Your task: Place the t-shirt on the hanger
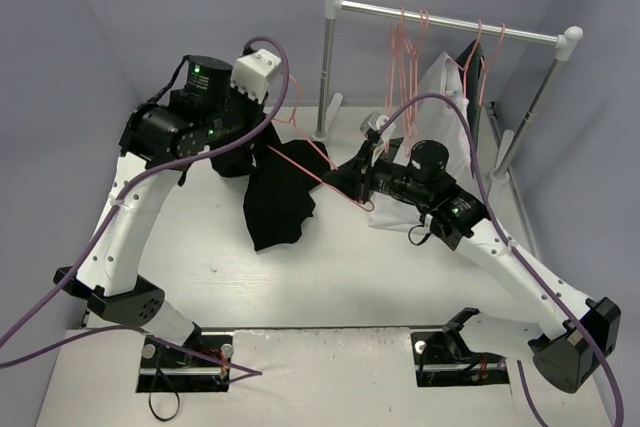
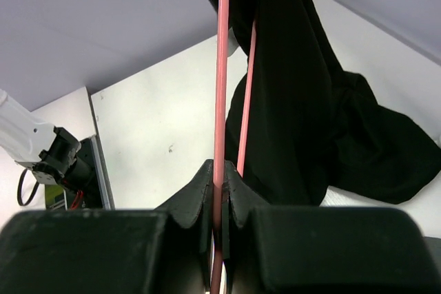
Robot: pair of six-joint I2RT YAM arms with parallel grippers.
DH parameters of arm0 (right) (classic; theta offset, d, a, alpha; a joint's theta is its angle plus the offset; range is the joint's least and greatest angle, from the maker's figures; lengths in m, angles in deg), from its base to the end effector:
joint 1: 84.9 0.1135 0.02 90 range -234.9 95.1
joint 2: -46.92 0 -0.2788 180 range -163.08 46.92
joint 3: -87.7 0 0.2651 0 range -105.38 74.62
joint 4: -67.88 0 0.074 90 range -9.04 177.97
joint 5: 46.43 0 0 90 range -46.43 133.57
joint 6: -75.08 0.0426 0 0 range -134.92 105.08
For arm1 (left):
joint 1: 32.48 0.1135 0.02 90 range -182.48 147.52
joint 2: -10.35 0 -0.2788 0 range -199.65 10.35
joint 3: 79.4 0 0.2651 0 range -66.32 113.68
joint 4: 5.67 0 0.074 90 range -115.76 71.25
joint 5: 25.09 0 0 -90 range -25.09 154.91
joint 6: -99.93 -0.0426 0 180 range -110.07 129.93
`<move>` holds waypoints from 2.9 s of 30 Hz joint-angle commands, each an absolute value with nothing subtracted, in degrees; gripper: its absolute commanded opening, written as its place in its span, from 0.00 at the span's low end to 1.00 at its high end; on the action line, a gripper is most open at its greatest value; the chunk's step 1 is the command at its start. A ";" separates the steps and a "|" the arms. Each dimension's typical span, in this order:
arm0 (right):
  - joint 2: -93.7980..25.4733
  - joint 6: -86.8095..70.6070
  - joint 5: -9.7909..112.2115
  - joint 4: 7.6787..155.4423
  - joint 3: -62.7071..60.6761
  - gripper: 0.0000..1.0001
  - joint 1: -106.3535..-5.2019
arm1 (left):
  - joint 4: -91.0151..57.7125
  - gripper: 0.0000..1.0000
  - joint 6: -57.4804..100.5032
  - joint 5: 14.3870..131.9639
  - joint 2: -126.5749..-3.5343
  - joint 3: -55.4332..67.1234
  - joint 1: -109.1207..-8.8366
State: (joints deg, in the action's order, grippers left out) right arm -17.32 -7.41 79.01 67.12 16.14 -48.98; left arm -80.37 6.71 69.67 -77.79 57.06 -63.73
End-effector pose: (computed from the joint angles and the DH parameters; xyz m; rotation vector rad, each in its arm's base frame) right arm 0.2037 0.1780 0.4136 -0.8738 1.2755 1.0491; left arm 0.2474 -0.1543 0.5384 0.6583 1.9434 -0.3908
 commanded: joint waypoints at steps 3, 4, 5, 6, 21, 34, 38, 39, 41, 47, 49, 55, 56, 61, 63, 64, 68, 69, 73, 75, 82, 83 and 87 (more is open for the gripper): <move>-12.15 -6.77 80.13 59.87 16.29 0.00 -49.60 | -72.29 0.00 8.41 67.52 -75.64 57.14 -63.15; -11.91 -6.63 79.93 59.87 16.40 0.00 -49.72 | -71.85 0.00 8.44 67.95 -75.61 56.82 -63.15; -11.88 -6.51 79.87 59.87 16.43 0.00 -49.86 | -71.42 0.00 8.21 68.73 -75.55 56.61 -63.15; -11.98 -6.38 79.92 59.87 16.44 0.00 -50.02 | -70.80 0.00 7.80 70.28 -75.42 56.02 -63.20; -20.43 -5.25 86.03 59.25 5.96 0.00 -50.90 | -69.20 0.00 -1.78 81.93 -76.52 62.66 -66.52; -23.60 -1.72 86.14 51.94 -0.68 0.00 -51.68 | -69.12 0.00 -5.55 80.38 -79.59 75.31 -74.06; -23.09 -1.15 84.37 49.10 -0.27 0.00 -51.78 | -69.12 0.00 -6.25 81.00 -80.54 77.21 -76.80; -22.68 -1.46 83.64 48.61 0.63 0.00 -51.95 | -69.12 0.00 -6.33 81.00 -80.61 76.38 -77.04; -22.04 -1.16 83.36 47.75 1.92 0.00 -52.31 | -69.12 0.03 -6.33 79.73 -80.05 74.55 -77.13; -19.47 -0.51 83.30 46.61 5.86 0.00 -53.52 | -67.90 0.42 -7.19 72.22 -76.16 69.08 -77.13; -19.11 -0.16 83.21 46.18 7.07 0.00 -53.78 | -67.47 0.47 -7.45 71.28 -75.37 68.87 -77.13; -17.91 1.23 84.01 44.32 11.03 0.00 -55.12 | -67.36 0.55 -9.51 69.08 -72.83 67.67 -77.13; -17.76 1.35 84.28 44.22 11.21 0.00 -55.29 | -67.31 0.55 -10.04 68.31 -72.33 66.96 -77.08; -16.84 1.81 85.48 44.17 12.09 0.00 -56.65 | -67.56 0.55 -12.48 65.90 -71.01 63.85 -74.57; -16.53 2.06 86.25 44.23 12.61 0.00 -56.79 | -67.64 0.54 -12.44 68.68 -71.05 63.07 -71.32; -16.45 2.15 86.60 44.23 12.89 0.00 -56.87 | -67.70 0.55 -12.19 71.23 -71.19 62.65 -69.35; -16.35 2.41 88.25 44.23 13.54 0.00 -56.87 | -67.61 0.55 -11.85 80.42 -72.69 61.93 -63.04; -16.28 2.57 88.64 44.23 13.62 0.00 -56.87 | -67.54 0.55 -12.62 80.89 -73.46 62.16 -62.73; -16.19 2.98 89.58 44.31 14.59 0.00 -56.87 | -67.62 0.55 -13.98 84.39 -75.34 64.60 -62.71; -16.14 3.23 89.89 44.27 14.86 0.00 -56.87 | -67.62 0.55 -14.81 84.95 -75.65 65.47 -62.71; -16.48 3.14 91.59 44.67 15.33 0.00 -56.87 | -67.62 0.56 -17.94 86.09 -75.55 64.76 -62.71; -16.57 3.16 91.67 44.67 15.35 0.00 -56.90 | -67.62 0.57 -18.22 86.39 -75.60 64.40 -62.71; -17.07 3.35 93.14 44.67 14.79 0.00 -56.88 | -67.62 0.58 -19.56 85.58 -75.94 62.56 -62.71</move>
State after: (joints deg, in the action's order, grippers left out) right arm -18.05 3.08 89.87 52.46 16.47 -56.74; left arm -71.18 -16.83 84.19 -77.39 62.53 -62.74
